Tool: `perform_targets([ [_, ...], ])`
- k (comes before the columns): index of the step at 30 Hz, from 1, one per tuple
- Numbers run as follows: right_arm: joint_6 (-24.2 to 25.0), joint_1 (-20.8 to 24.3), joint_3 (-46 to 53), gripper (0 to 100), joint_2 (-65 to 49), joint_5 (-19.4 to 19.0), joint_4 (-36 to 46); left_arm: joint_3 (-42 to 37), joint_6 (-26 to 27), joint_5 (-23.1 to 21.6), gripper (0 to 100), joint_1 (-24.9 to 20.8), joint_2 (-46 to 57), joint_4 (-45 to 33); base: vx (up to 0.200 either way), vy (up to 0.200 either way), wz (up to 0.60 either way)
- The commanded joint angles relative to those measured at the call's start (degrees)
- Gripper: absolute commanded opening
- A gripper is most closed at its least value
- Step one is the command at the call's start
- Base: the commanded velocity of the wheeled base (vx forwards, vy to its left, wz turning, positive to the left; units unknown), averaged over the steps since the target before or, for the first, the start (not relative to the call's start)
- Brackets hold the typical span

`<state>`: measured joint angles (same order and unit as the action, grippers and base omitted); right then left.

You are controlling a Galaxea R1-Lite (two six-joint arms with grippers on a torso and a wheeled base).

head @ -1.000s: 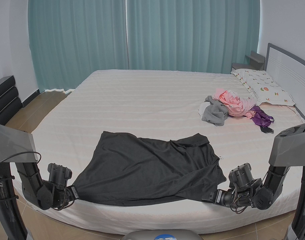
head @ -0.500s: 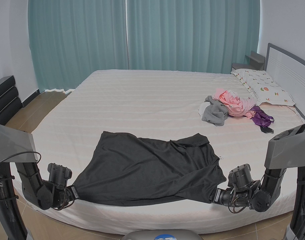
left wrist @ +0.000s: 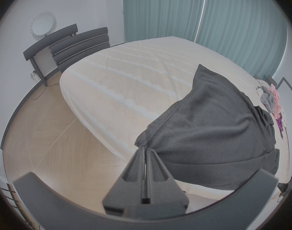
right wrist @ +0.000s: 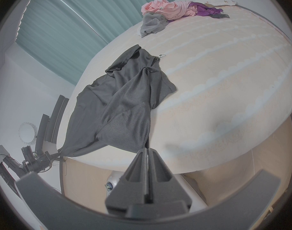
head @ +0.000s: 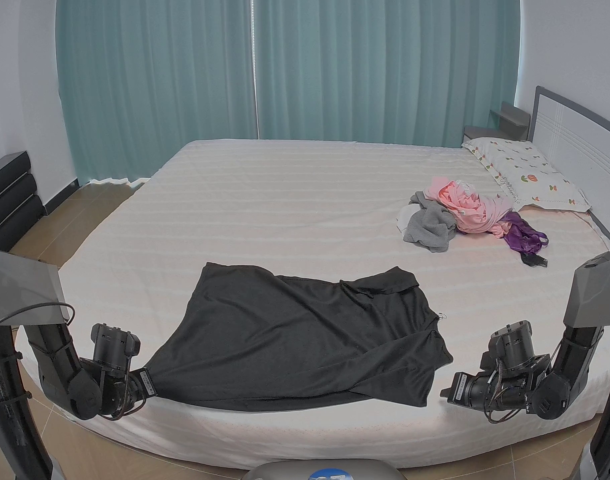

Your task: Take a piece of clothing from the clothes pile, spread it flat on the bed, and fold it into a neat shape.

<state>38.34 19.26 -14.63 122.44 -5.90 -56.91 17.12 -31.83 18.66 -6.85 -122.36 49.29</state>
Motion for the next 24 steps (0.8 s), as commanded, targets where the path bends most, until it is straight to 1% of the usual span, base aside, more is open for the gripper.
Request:
perform_targets([
  [1, 0.0, 0.7, -0.8, 0, 0.8, 0.0, -0.1, -0.4, 0.1, 0.0, 0, 0.0, 0.7, 0.1, 0.0, 0.0, 0.0],
  [2, 0.0, 1.5, -2.2, 100, 2.7, 0.3, -0.1, -0.4, 0.1, 0.0, 0, 0.0, 0.7, 0.1, 0.0, 0.0, 0.0],
  [5, -0.2, 2.1, -4.4, 100, 6.8, 0.6, -0.9, -0.4, 0.1, 0.0, 0, 0.0, 0.5, 0.1, 0.0, 0.0, 0.0],
  [8, -0.4, 2.2, -5.9, 100, 8.4, 0.5, -3.3, -0.4, 0.1, 0.0, 0, 0.0, 0.3, 0.3, 0.0, 0.0, 0.0],
  [13, -0.9, 2.8, -8.8, 100, 10.8, 0.5, -3.8, -0.2, 0.1, 0.0, 0, 0.0, 0.2, 0.5, 0.0, 0.0, 0.0],
  [14, -0.8, 3.0, -9.9, 0, 11.8, 0.5, -3.8, -0.2, 0.1, 0.0, 0, 0.0, 0.3, 0.5, 0.0, 0.0, 0.0],
  [18, -0.8, 3.5, -10.9, 0, 12.4, 0.7, -3.9, -0.2, 0.1, 0.0, 0, 0.1, 0.3, 0.5, 0.0, 0.0, 0.0],
  [21, -1.0, 3.5, -9.0, 0, 11.2, 1.6, -3.9, -0.2, 0.1, 0.0, 0, 0.1, 0.2, 0.5, 0.0, 0.0, 0.0],
  [24, -1.2, 3.0, -7.4, 0, 9.4, 1.7, -3.8, -0.2, 0.1, 0.0, 0, 0.1, 0.2, 0.5, 0.0, 0.0, 0.0],
])
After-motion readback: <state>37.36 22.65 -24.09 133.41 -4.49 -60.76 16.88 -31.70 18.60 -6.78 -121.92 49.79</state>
